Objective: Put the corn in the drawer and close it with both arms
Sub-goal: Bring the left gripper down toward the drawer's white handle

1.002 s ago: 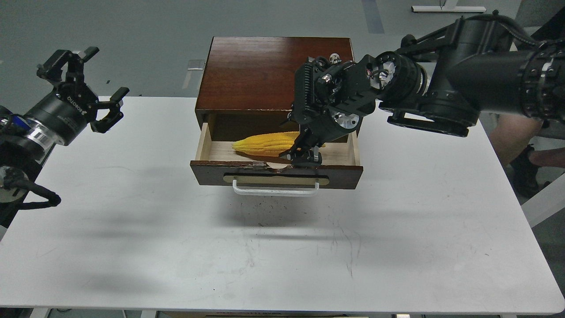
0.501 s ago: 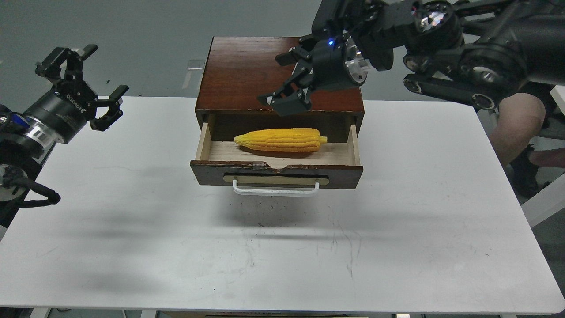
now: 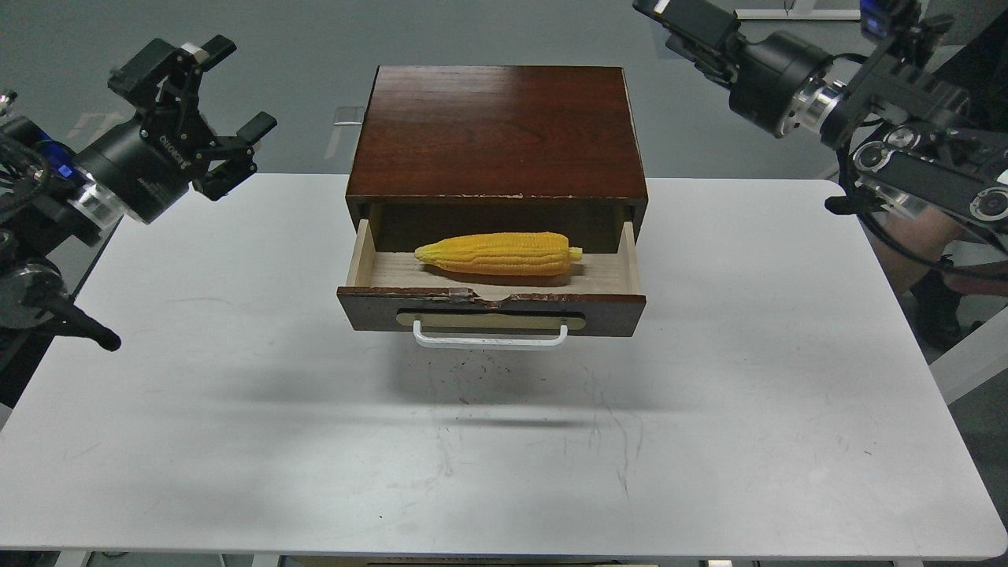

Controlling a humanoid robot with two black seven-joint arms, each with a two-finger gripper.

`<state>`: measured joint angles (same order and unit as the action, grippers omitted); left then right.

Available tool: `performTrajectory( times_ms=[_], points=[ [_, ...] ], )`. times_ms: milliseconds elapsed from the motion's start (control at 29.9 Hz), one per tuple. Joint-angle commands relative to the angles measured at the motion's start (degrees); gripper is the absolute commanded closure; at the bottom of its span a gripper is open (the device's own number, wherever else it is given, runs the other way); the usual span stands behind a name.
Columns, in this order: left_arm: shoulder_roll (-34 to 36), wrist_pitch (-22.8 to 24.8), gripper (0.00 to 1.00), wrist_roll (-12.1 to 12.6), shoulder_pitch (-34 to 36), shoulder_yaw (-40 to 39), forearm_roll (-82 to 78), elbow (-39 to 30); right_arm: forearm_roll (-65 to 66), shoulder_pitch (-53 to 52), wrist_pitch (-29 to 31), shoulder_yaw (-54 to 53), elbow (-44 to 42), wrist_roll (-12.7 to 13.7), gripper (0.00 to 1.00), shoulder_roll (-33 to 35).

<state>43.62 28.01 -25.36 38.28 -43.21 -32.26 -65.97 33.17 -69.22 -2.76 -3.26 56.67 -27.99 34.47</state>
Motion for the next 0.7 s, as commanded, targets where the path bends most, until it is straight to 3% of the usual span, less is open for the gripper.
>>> performTrajectory(
  times_ms=[0,334,501,635,668],
  points=[
    [-0.38,-0.01,0.02,-1.10,1.62,-0.12,-6.13,-6.78,-6.95,11.18,0.30,-9.38,-4.09,-0.01,0.00,0.24],
    [-4.33,-0.01,0.10,-1.01,1.97,0.23,-19.31,-23.58,-19.37,21.22,0.39,-10.19,-12.98,-0.01,0.00,-0.46],
    [-7.76,-0.01,0.37,-0.83,0.31,1.72,-26.97,-27.02,-19.37,23.51,0.39,-10.36,-13.25,-0.01,0.00,-0.55],
    [-10.05,-0.01,0.85,-0.57,-2.76,4.18,-30.92,-27.11,-19.37,24.13,0.39,-10.36,-13.25,-0.01,0.00,-0.55],
    [-10.05,-0.01,0.91,-0.31,-3.29,4.71,-31.19,-27.11,-19.37,24.13,0.39,-10.36,-13.25,-0.01,0.00,-0.55]
  ],
)
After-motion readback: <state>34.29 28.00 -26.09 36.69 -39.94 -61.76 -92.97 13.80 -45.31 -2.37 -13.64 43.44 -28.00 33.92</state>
